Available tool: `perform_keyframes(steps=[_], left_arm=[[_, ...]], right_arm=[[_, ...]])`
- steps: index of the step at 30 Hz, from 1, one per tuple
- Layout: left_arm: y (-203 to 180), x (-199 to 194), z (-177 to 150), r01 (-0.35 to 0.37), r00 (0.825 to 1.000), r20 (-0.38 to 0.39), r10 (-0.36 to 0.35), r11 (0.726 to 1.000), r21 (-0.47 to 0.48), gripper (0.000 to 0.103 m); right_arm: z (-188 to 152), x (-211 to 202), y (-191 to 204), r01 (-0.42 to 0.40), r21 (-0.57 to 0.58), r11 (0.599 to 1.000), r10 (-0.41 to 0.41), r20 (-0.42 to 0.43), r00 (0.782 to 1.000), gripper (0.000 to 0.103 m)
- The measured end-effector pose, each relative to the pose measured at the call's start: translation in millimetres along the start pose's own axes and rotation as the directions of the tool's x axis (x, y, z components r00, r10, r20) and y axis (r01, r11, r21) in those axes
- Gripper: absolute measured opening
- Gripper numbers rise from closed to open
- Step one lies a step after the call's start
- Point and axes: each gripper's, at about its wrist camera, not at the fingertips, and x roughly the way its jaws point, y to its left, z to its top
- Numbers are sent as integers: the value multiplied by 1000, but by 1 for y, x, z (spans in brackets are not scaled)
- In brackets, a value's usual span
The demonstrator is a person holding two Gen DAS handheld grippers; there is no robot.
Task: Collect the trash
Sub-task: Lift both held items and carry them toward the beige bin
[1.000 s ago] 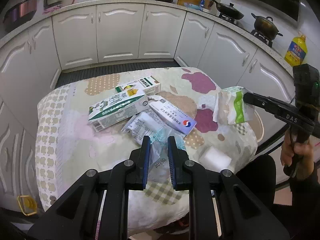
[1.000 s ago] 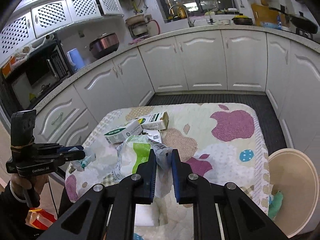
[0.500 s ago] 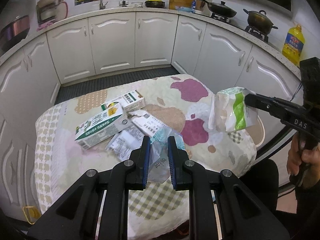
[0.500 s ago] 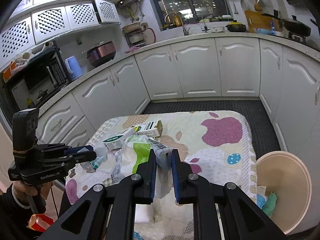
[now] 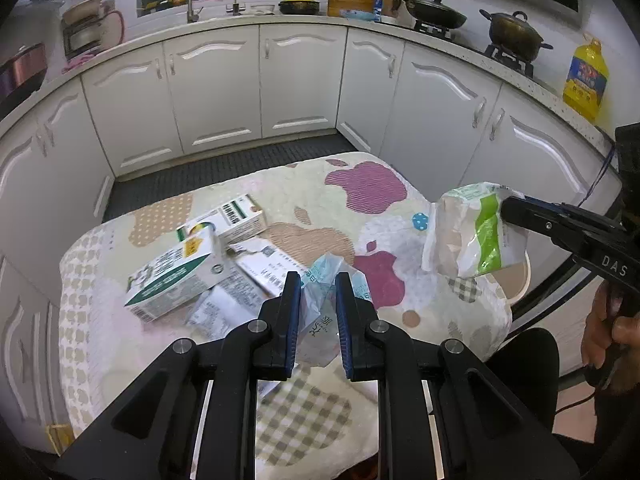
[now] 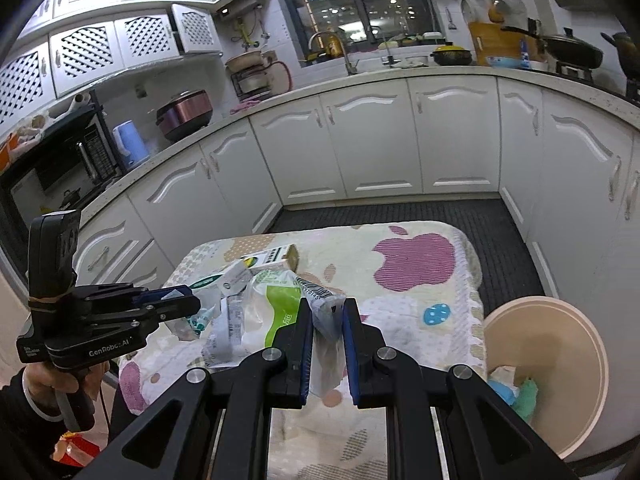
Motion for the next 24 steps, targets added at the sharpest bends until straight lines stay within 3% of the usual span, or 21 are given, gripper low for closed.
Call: perform_keyframes(steps=[14, 24], left_arm=[[-62, 37, 31, 56, 998, -15, -55, 996, 67, 15], [-121, 64, 49, 122, 992, -44, -117, 984, 127, 15]], right_arm=[[-9, -29, -51, 102, 73, 992, -104, 28, 994, 14], [-20, -60, -101, 206, 140, 968, -214, 43, 976, 14]])
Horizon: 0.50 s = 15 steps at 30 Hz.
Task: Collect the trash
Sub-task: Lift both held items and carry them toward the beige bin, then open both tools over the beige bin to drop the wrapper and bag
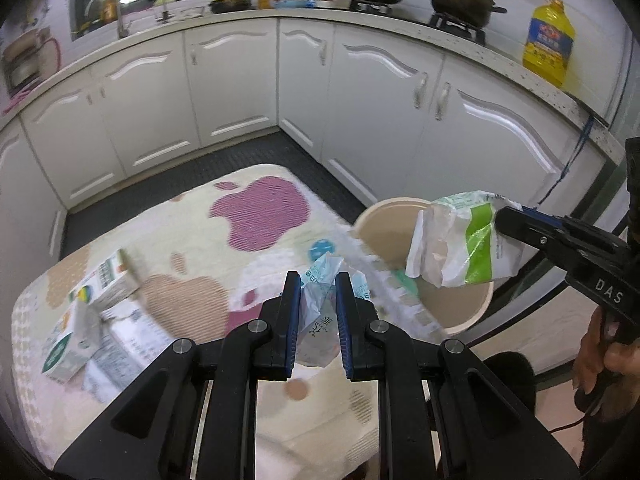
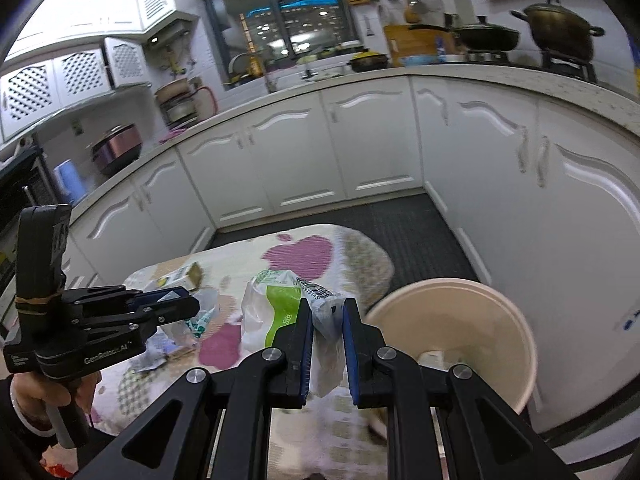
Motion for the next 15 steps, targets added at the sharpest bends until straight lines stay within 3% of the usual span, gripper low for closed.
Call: perform_keyframes(steps=[8, 15], left_arm=[[-33, 32, 22, 91, 995, -42, -91, 996, 7, 15], [-56, 65, 35, 187, 976, -108, -189, 982, -30, 15]], right_arm=[[-7, -1, -45, 121, 37, 992, -121, -5, 993, 14], [-18, 14, -86, 180, 115, 977, -174, -61, 983, 14]])
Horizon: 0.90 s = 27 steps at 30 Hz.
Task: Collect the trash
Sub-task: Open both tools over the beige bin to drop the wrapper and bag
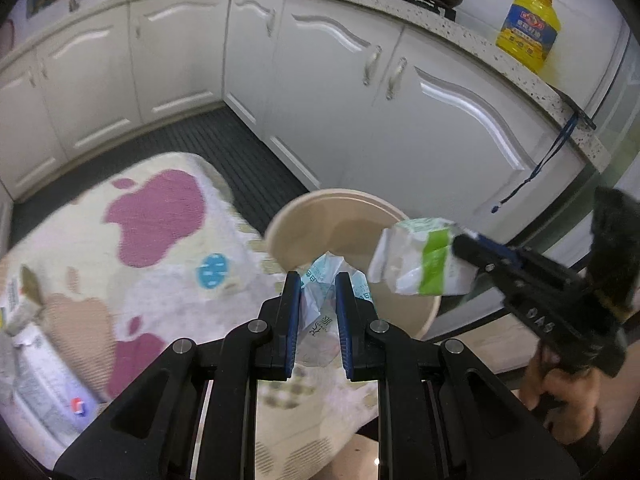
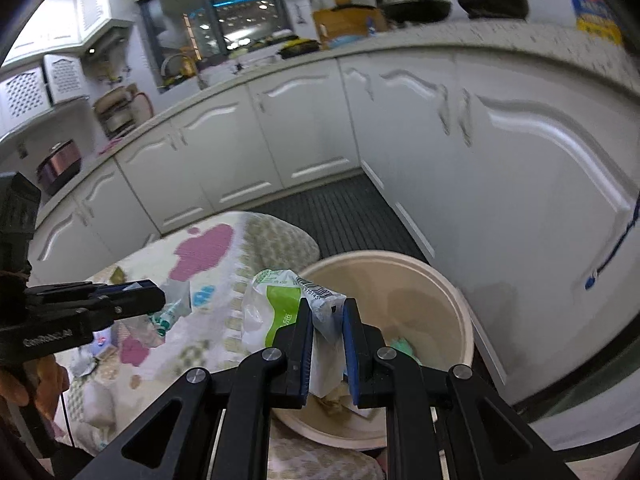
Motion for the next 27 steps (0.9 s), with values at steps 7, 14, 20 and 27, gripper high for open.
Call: perform_keyframes(steps=[7, 14, 20, 27], left_arm=[[-12, 35, 8, 45, 998, -36, -46, 998, -34, 15], [-11, 63, 13, 49, 998, -38, -53, 995, -85, 15], [-6, 74, 9, 24, 998, -52, -28, 996, -91, 41], [-4, 70, 7, 16, 998, -54, -21, 996, -88, 42]], right_arm=[[-11, 20, -20, 59, 28, 998, -57, -50, 997, 14], [-19, 43, -27, 124, 16, 992, -122, -92, 988, 14], [-25, 59, -29, 136, 22, 990, -132, -131, 983, 41], [-27, 59, -25, 126, 22, 992, -121, -139, 983, 41]])
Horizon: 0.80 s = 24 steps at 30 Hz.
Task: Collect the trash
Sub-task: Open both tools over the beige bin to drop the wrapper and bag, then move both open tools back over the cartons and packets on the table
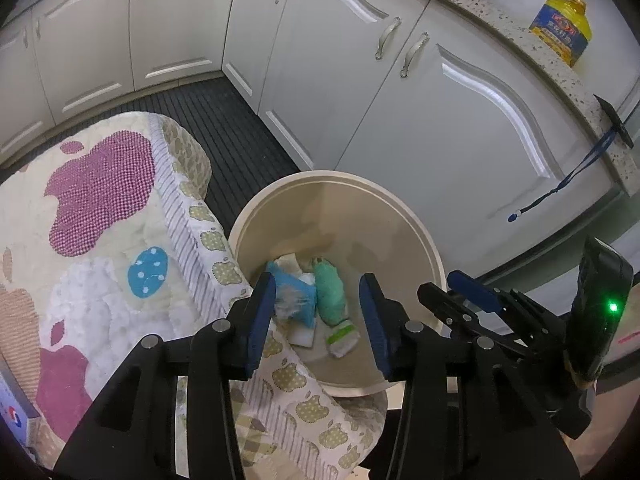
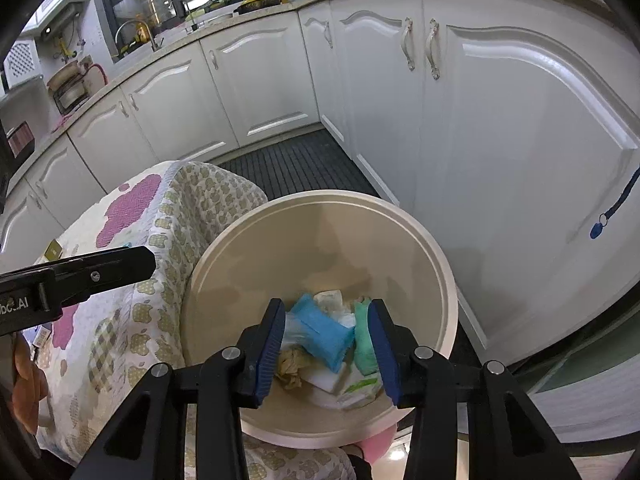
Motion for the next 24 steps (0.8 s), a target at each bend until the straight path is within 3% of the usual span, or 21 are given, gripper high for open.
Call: perform_keyframes(steps=[15, 24], left_arm=[[14, -34, -12, -68, 996, 53, 68, 998, -4, 42], [27, -70, -24, -137, 986, 94, 137, 990, -7, 42]], right_arm=[[2, -14, 26, -19, -33, 999, 20, 18, 1000, 45], [5, -31, 61, -51, -84, 995, 55, 48, 997, 45]])
